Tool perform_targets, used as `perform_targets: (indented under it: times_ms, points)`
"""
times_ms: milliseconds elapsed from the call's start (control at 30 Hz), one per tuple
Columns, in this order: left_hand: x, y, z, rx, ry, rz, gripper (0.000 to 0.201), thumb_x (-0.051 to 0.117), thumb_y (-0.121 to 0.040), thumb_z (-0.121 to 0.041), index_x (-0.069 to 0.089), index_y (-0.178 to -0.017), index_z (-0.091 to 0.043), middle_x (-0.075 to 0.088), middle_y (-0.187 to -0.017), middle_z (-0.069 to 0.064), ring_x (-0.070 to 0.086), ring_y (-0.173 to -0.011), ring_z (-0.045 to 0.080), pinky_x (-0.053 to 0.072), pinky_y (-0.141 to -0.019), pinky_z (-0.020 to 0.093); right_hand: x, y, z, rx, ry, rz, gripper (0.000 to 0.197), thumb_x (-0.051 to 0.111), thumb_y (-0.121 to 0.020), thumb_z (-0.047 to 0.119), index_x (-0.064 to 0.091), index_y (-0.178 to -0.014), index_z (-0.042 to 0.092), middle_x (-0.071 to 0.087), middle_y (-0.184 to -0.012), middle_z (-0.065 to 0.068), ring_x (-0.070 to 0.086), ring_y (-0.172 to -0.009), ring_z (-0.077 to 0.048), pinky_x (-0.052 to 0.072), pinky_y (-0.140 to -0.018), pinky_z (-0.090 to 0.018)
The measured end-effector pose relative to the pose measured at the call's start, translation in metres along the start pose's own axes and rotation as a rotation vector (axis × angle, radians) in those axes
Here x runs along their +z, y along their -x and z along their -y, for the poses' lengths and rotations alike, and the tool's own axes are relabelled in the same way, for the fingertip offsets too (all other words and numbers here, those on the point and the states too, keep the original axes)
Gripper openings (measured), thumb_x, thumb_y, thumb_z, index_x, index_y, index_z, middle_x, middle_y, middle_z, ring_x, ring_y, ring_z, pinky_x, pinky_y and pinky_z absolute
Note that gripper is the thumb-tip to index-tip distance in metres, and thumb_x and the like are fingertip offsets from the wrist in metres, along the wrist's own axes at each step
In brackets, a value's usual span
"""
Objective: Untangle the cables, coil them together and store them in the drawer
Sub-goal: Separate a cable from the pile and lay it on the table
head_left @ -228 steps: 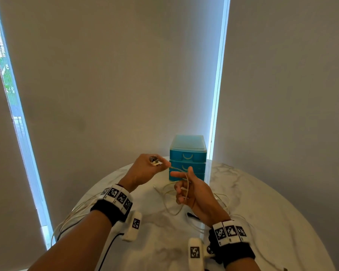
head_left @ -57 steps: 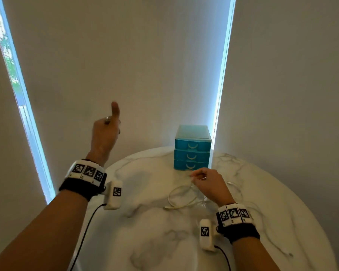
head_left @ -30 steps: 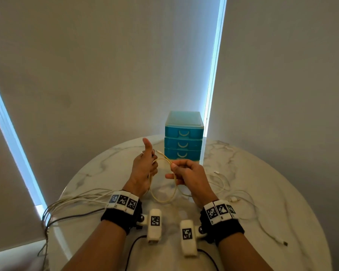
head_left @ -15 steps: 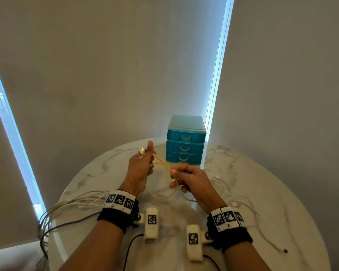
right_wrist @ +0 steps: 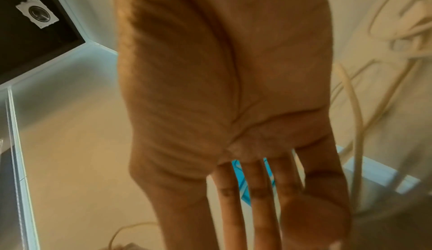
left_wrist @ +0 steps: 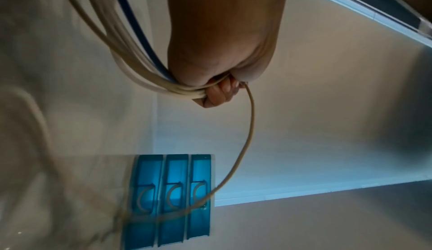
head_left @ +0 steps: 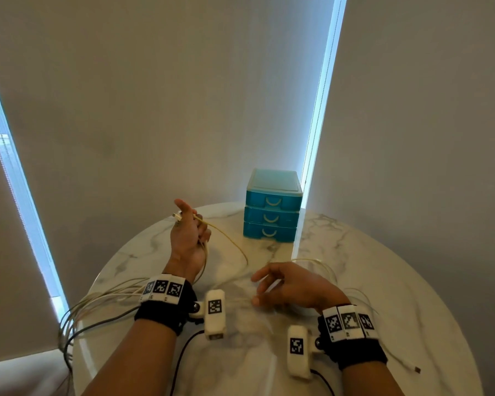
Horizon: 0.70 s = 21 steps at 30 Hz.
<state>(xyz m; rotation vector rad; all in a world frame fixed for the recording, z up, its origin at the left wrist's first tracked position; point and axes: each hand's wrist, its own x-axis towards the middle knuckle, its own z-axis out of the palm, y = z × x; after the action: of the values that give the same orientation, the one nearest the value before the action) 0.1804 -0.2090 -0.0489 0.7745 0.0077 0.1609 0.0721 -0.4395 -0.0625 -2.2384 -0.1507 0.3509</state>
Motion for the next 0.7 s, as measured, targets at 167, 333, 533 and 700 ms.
perform_targets:
  times_ms: [167,333,533,700]
  points:
    - [0.001,-0.008,-0.01,-0.02,0.105,-0.016,0.053,0.049,-0.097,-0.072,0.046,-0.08,-0.023,0.037,-0.061,-0.008,0.029,-0.047,0.006,0.028,-0.043,0.02,0.005,0.004,0.004,0.013,0.107,0.126,0.035,0.091,-0.081,0.043,0.079,-0.113,0.038,0.081,-0.105,0.013,0.075,-0.104,-0.008,0.052,-0.11,-0.04]
    - [0.023,-0.018,-0.051,0.058,0.13,0.011,0.055,0.044,-0.101,-0.071,0.042,-0.075,-0.024,0.037,-0.057,-0.008,0.028,-0.044,0.007,0.027,-0.043,0.021,-0.003,-0.001,-0.008,0.075,0.138,-0.178,0.008,0.082,-0.092,0.033,0.085,-0.097,0.039,0.079,-0.096,0.016,0.07,-0.095,-0.002,0.054,-0.087,-0.025]
    - [0.035,-0.039,-0.13,0.214,0.122,-0.018,0.057,0.043,-0.101,-0.073,0.046,-0.075,-0.023,0.059,-0.07,-0.003,0.046,-0.053,0.009,0.036,-0.049,0.023,-0.017,-0.008,-0.031,0.052,-0.048,-0.795,0.011,0.076,-0.098,0.022,0.078,-0.093,0.032,0.079,-0.097,0.007,0.073,-0.096,-0.013,0.056,-0.088,-0.029]
    - [0.038,-0.026,-0.131,0.157,0.055,0.077,0.055,0.056,-0.096,-0.071,0.05,-0.075,-0.021,0.054,-0.063,-0.005,0.062,-0.06,0.012,0.055,-0.061,0.025,-0.012,-0.014,-0.019,-0.136,-0.136,-1.038,0.014,0.079,-0.095,0.016,0.08,-0.095,0.03,0.075,-0.099,0.005,0.072,-0.094,-0.012,0.059,-0.09,-0.037]
